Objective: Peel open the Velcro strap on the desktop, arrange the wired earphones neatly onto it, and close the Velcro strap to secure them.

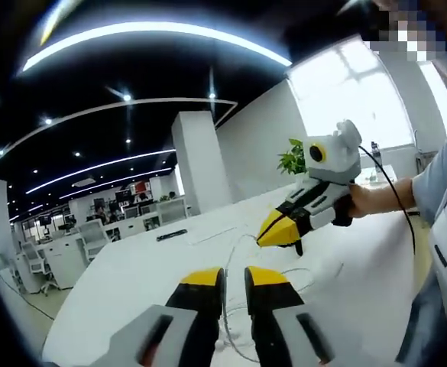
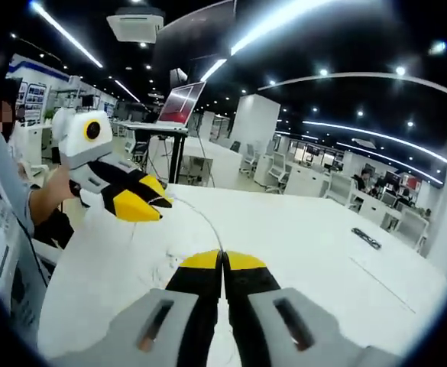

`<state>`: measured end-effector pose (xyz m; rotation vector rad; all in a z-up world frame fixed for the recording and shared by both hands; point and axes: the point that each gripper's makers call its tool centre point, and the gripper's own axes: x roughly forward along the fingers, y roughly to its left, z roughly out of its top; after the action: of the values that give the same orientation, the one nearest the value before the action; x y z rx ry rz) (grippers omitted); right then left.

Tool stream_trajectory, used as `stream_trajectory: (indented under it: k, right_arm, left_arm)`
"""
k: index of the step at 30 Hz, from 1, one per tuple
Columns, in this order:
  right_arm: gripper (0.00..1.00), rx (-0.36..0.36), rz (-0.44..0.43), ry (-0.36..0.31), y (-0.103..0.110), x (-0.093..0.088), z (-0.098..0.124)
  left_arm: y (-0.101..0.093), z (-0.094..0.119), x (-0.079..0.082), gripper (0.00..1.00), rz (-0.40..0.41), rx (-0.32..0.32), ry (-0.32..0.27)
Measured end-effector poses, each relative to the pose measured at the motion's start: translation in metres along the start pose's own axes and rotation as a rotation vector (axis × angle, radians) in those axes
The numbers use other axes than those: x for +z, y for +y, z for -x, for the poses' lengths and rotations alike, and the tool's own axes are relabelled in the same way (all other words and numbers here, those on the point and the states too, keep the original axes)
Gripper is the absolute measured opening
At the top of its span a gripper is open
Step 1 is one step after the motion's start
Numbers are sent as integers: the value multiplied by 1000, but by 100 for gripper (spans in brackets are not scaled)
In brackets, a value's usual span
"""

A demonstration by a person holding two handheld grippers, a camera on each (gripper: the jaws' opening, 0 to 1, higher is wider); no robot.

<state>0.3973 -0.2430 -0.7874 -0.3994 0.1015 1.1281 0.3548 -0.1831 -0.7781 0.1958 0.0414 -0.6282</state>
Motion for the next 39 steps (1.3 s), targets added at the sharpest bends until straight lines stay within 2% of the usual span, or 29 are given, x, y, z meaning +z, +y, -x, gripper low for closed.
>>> stream_trajectory:
  k: [5,7,10,13,18,20,25,29,34,39]
  right_arm:
    - [3,-16,-21,77,-2,-30,6]
    - [3,-27,-38,103,-6,-41,8]
    - [3,-37,-54,114,-11,-50,12]
    - [3,-30,-65,95,-8,-46,15]
    - [3,-13,-55,58,-1,-33,15]
    - [3,-6,-71,53,0,-31,8]
    - [3,-47,-57,109,-16,-41,0]
    - [4,-81,-111,99,-34,-42,-1]
    - [5,-106,-123,91,-45,-40,9]
    - [7,-124,-129,106,-49,-45,23]
  left_arm:
    - [-17,0,2,16,26,-58,-10]
    - [-22,0,1,17,21,-67,-6]
    - [-23,-1,-1,17,0,-56,3]
    - [-12,-2,-7,17,-30,-13,25]
    - [0,-3,-17,17,4,14,51]
    - [2,-6,-24,17,6,19,70]
    - [4,-11,-33,17,19,17,93]
    - [4,-15,-33,17,29,14,92]
    - [2,-18,-34,17,25,5,96]
    - [4,-21,-38,17,41,11,95]
